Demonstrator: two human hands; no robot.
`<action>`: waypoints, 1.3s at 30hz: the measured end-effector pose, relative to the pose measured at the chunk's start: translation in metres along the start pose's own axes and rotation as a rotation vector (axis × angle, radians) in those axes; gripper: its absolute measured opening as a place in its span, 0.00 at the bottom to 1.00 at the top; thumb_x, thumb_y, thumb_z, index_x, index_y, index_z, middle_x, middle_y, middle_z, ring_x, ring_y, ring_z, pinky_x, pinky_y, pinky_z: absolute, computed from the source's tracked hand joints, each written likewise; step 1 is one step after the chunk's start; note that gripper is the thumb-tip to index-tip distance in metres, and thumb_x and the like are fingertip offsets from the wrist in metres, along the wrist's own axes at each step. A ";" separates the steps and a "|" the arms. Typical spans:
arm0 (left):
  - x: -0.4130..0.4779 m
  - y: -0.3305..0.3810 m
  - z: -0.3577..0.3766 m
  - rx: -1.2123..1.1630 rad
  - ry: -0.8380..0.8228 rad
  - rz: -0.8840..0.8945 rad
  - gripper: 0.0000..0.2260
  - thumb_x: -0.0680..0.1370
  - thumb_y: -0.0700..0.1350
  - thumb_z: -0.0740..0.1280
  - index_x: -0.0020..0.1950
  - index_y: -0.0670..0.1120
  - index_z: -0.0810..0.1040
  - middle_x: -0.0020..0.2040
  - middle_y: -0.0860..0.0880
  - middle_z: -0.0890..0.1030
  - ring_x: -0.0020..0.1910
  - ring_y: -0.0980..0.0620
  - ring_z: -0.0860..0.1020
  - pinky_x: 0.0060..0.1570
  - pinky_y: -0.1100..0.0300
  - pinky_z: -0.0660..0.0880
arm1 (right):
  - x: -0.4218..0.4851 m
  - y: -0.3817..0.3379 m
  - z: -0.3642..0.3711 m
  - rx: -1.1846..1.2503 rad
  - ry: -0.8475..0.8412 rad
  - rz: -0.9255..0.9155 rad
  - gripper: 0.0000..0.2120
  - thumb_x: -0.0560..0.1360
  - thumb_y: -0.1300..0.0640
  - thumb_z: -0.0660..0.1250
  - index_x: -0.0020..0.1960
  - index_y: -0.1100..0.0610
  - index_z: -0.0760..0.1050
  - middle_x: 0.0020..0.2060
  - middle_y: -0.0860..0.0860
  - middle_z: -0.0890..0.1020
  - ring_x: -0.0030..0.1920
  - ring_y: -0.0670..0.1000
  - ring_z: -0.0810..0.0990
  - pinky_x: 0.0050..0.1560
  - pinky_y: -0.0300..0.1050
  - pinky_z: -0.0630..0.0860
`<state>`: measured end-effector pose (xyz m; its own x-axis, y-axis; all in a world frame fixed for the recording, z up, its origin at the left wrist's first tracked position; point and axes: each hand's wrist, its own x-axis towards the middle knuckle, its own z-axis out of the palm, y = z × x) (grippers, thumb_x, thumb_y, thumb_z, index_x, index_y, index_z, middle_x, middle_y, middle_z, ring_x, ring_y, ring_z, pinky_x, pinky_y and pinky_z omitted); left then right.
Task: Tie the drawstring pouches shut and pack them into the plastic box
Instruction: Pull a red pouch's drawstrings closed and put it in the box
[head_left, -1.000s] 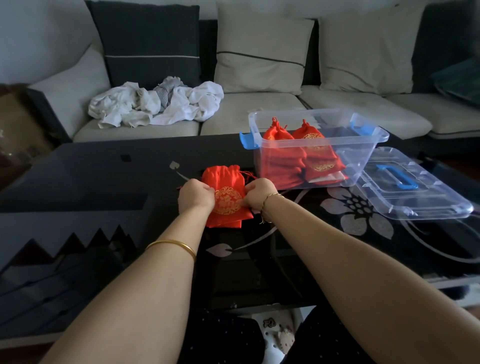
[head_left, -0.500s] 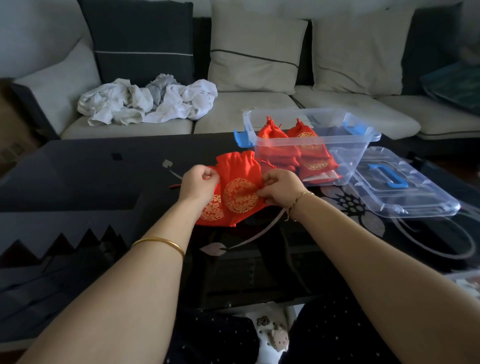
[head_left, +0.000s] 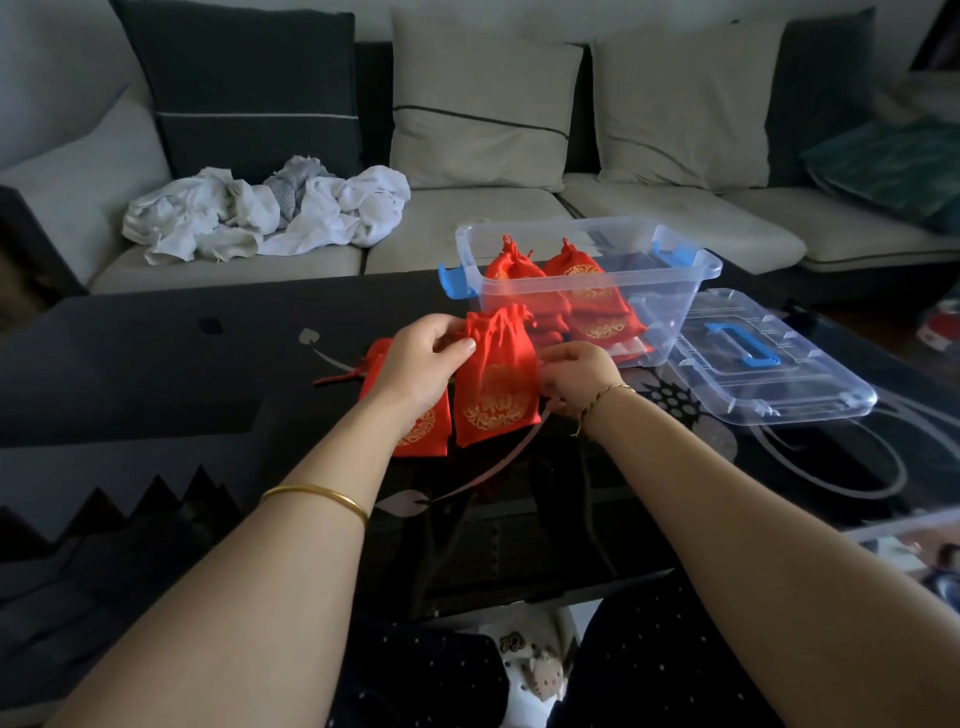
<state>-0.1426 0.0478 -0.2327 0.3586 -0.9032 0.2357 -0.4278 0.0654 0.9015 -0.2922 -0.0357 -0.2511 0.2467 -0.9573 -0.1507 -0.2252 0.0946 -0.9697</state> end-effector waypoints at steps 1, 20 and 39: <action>0.000 0.001 0.000 0.007 -0.008 0.008 0.06 0.78 0.41 0.64 0.53 0.49 0.78 0.50 0.52 0.82 0.49 0.58 0.79 0.47 0.66 0.73 | 0.000 -0.002 -0.001 0.055 0.024 0.018 0.11 0.71 0.71 0.60 0.46 0.57 0.75 0.32 0.54 0.74 0.32 0.52 0.71 0.32 0.45 0.67; -0.005 0.004 -0.010 0.103 0.007 -0.005 0.06 0.78 0.41 0.64 0.51 0.49 0.79 0.44 0.56 0.80 0.43 0.60 0.77 0.46 0.65 0.73 | -0.001 -0.007 -0.013 0.105 0.114 -0.144 0.11 0.76 0.62 0.64 0.35 0.56 0.76 0.29 0.50 0.76 0.29 0.46 0.73 0.29 0.34 0.72; -0.004 0.004 -0.039 0.208 0.107 -0.164 0.08 0.79 0.42 0.64 0.44 0.46 0.81 0.39 0.50 0.81 0.37 0.56 0.77 0.35 0.64 0.73 | 0.003 -0.009 -0.018 -0.127 0.314 -0.300 0.05 0.76 0.63 0.64 0.49 0.64 0.77 0.33 0.51 0.82 0.31 0.47 0.81 0.40 0.44 0.81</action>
<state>-0.1138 0.0685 -0.2156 0.5177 -0.8441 0.1396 -0.5141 -0.1764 0.8394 -0.3069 -0.0440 -0.2392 0.0248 -0.9757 0.2179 -0.3062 -0.2149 -0.9274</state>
